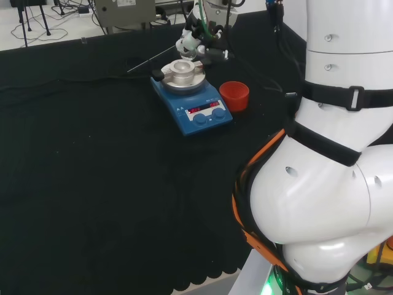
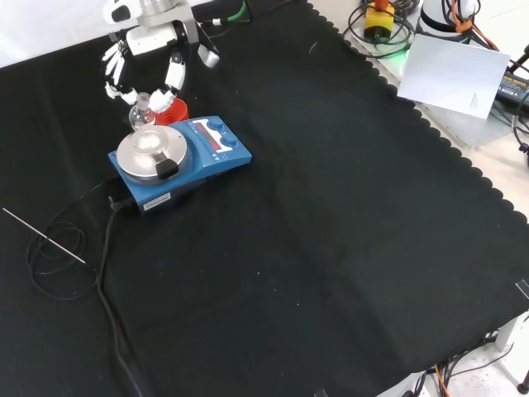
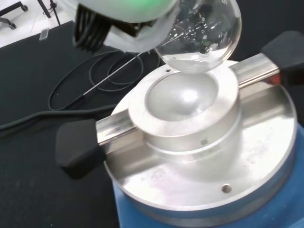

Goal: Place the round-bottom flask on the heater.

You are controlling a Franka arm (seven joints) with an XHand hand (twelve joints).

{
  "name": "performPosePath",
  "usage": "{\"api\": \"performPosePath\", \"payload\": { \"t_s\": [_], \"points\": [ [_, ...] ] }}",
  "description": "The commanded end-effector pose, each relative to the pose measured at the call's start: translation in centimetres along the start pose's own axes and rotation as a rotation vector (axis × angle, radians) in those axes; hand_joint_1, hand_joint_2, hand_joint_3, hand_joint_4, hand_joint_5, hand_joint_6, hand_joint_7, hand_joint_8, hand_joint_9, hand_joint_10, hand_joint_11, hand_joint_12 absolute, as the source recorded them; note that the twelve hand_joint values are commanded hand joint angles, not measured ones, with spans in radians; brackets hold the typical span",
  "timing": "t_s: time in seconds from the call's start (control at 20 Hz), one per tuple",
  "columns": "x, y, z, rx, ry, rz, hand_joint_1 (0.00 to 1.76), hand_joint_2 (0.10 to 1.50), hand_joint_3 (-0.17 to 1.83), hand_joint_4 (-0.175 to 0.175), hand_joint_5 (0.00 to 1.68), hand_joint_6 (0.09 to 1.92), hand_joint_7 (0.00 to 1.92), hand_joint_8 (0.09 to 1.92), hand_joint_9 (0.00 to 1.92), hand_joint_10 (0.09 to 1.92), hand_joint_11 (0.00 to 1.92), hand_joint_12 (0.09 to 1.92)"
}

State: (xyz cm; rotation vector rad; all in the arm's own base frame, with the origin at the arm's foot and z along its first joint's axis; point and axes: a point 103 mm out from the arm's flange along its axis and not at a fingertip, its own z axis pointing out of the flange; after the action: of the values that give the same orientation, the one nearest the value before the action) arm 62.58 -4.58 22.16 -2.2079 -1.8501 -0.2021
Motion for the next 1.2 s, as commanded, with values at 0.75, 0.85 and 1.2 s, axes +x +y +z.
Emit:
{"api": "performPosePath", "payload": {
  "t_s": [0.75,0.85,1.2],
  "points": [
    [-0.1,1.1,2.4,0.047,-0.006,0.005,1.10,0.67,0.84,0.040,1.08,1.10,0.61,0.67,0.78,0.63,0.37,1.33],
    [-0.1,1.2,2.5,0.050,-0.006,0.007,1.10,0.67,0.84,0.040,1.08,1.10,0.61,0.67,0.78,0.63,0.37,1.33],
    [-0.3,1.2,2.8,0.052,-0.006,0.017,1.10,0.67,0.84,0.040,1.08,1.10,0.61,0.67,0.78,0.63,0.37,1.33]
  ]
}}
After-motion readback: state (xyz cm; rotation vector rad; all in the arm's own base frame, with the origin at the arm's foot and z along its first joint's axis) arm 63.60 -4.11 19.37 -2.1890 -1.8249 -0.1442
